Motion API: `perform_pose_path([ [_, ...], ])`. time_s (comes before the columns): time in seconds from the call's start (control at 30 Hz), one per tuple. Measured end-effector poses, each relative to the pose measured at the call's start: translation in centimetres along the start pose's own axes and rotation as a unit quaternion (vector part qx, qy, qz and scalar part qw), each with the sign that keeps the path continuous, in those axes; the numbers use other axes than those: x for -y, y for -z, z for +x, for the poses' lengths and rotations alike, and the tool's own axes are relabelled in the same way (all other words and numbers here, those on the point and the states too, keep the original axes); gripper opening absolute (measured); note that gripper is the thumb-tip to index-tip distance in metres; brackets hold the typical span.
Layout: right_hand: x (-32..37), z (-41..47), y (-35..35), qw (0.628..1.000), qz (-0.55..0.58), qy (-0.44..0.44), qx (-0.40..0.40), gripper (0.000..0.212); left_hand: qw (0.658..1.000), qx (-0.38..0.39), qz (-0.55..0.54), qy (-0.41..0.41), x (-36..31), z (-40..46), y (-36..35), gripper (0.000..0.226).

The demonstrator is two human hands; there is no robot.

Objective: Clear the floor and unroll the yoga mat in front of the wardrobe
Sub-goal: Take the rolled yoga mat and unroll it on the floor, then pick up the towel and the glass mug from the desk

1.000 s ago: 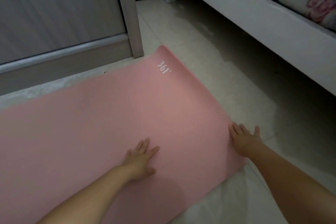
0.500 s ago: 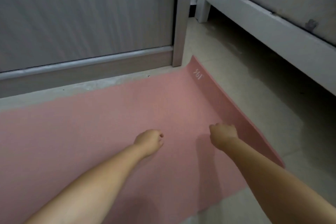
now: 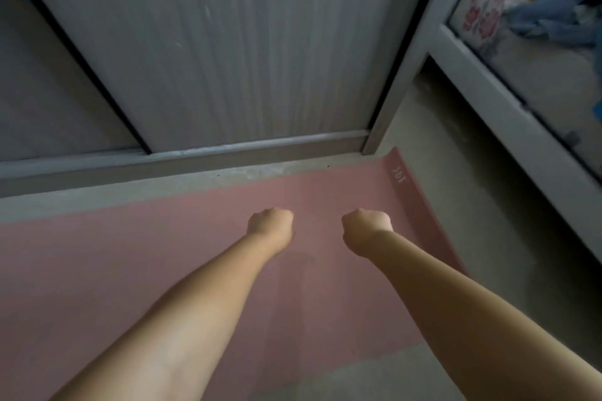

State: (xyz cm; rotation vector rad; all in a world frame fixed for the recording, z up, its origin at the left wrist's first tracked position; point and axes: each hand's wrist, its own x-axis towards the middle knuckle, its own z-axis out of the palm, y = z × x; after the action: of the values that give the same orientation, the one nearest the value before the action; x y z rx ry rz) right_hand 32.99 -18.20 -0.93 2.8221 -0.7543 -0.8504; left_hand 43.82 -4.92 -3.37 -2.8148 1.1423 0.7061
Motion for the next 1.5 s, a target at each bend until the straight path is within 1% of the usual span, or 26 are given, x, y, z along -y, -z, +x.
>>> perform_pose_path([
  [0.2, 4.2, -10.4, 17.1, 0.999, -0.015, 0.044, 0.020, 0.031, 0.999, 0.010, -0.029, 0.028, 2.7, -11.2, 16.0, 0.031],
  [0.3, 7.1, -14.8, 24.2, 0.996, -0.029, 0.076, 0.025, 0.032, 0.996, 0.029, -0.066, 0.048, 5.6, -17.0, 22.4, 0.030],
  [0.37, 10.1, -17.5, 28.8, 0.994, -0.031, 0.104, 0.019, 0.032, 0.991, 0.043, -0.099, 0.076, 8.8, -21.4, 26.1, 0.029],
  [0.43, 13.2, -19.9, 32.5, 0.991, -0.037, 0.132, 0.004, 0.032, 0.986, 0.052, -0.124, 0.097, 11.7, -25.3, 28.5, 0.029],
  [0.5, 16.1, -21.5, 35.4, 0.987, -0.039, 0.158, -0.015, 0.032, 0.979, 0.043, -0.150, 0.128, 14.5, -28.6, 30.6, 0.029],
  [0.63, 22.0, -23.6, 39.0, 0.969, -0.057, 0.235, -0.047, 0.034, 0.955, 0.001, -0.195, 0.224, 19.4, -33.7, 33.1, 0.029],
  [0.67, 23.9, -24.3, 39.8, 0.958, -0.077, 0.268, -0.059, 0.035, 0.943, -0.013, -0.204, 0.262, 20.6, -35.6, 33.4, 0.029],
  [0.73, 25.2, -24.9, 40.3, 0.949, -0.095, 0.291, -0.068, 0.035, 0.935, -0.013, -0.196, 0.295, 21.3, -36.9, 33.6, 0.030],
  [0.8, 27.2, -26.4, 41.1, 0.924, -0.121, 0.350, -0.100, 0.034, 0.911, -0.024, -0.204, 0.358, 21.6, -40.6, 33.7, 0.032],
  [0.83, 27.6, -26.8, 41.3, 0.916, -0.131, 0.364, -0.106, 0.035, 0.903, -0.035, -0.211, 0.373, 21.4, -41.7, 33.8, 0.032],
  [0.87, 28.7, -28.1, 41.9, 0.898, -0.149, 0.396, -0.119, 0.035, 0.881, -0.056, -0.229, 0.410, 21.1, -44.0, 33.6, 0.031],
  [0.9, 29.3, -28.8, 42.1, 0.889, -0.155, 0.411, -0.128, 0.035, 0.868, -0.065, -0.236, 0.431, 20.8, -45.3, 33.5, 0.030],
  [1.0, 31.4, -33.3, 42.4, 0.845, -0.198, 0.473, -0.151, 0.036, 0.815, -0.096, -0.266, 0.505, 18.8, -50.8, 32.2, 0.032],
  [1.07, 32.6, -37.0, 41.8, 0.812, -0.225, 0.517, -0.152, 0.037, 0.779, -0.115, -0.280, 0.549, 17.3, -54.6, 31.2, 0.031],
  [1.13, 34.0, -41.4, 40.6, 0.769, -0.253, 0.567, -0.154, 0.039, 0.738, -0.136, -0.301, 0.588, 15.3, -58.8, 29.5, 0.030],
  [1.17, 34.3, -42.8, 40.1, 0.755, -0.262, 0.581, -0.153, 0.039, 0.725, -0.141, -0.305, 0.601, 14.5, -60.2, 29.0, 0.030],
  [1.23, 35.2, -48.0, 37.9, 0.702, -0.283, 0.634, -0.159, 0.036, 0.673, -0.149, -0.321, 0.650, 11.7, -65.4, 26.9, 0.030],
  [1.3, 35.2, -51.5, 36.5, 0.667, -0.287, 0.669, -0.159, 0.032, 0.629, -0.161, -0.335, 0.683, 9.9, -68.7, 25.4, 0.032],
  [1.33, 35.4, -54.6, 34.9, 0.637, -0.292, 0.696, -0.160, 0.032, 0.599, -0.164, -0.344, 0.704, 8.0, -71.6, 24.1, 0.032],
  [1.4, 35.0, -57.6, 33.5, 0.606, -0.299, 0.720, -0.162, 0.032, 0.564, -0.170, -0.355, 0.726, 5.9, -74.1, 22.9, 0.031],
  [1.43, 34.7, -60.4, 32.0, 0.577, -0.309, 0.738, -0.165, 0.032, 0.534, -0.174, -0.356, 0.747, 3.7, -76.5, 21.8, 0.031],
  [1.5, 33.9, -64.9, 29.4, 0.538, -0.323, 0.760, -0.171, 0.033, 0.494, -0.176, -0.362, 0.770, 0.0, -80.2, 19.7, 0.032],
])
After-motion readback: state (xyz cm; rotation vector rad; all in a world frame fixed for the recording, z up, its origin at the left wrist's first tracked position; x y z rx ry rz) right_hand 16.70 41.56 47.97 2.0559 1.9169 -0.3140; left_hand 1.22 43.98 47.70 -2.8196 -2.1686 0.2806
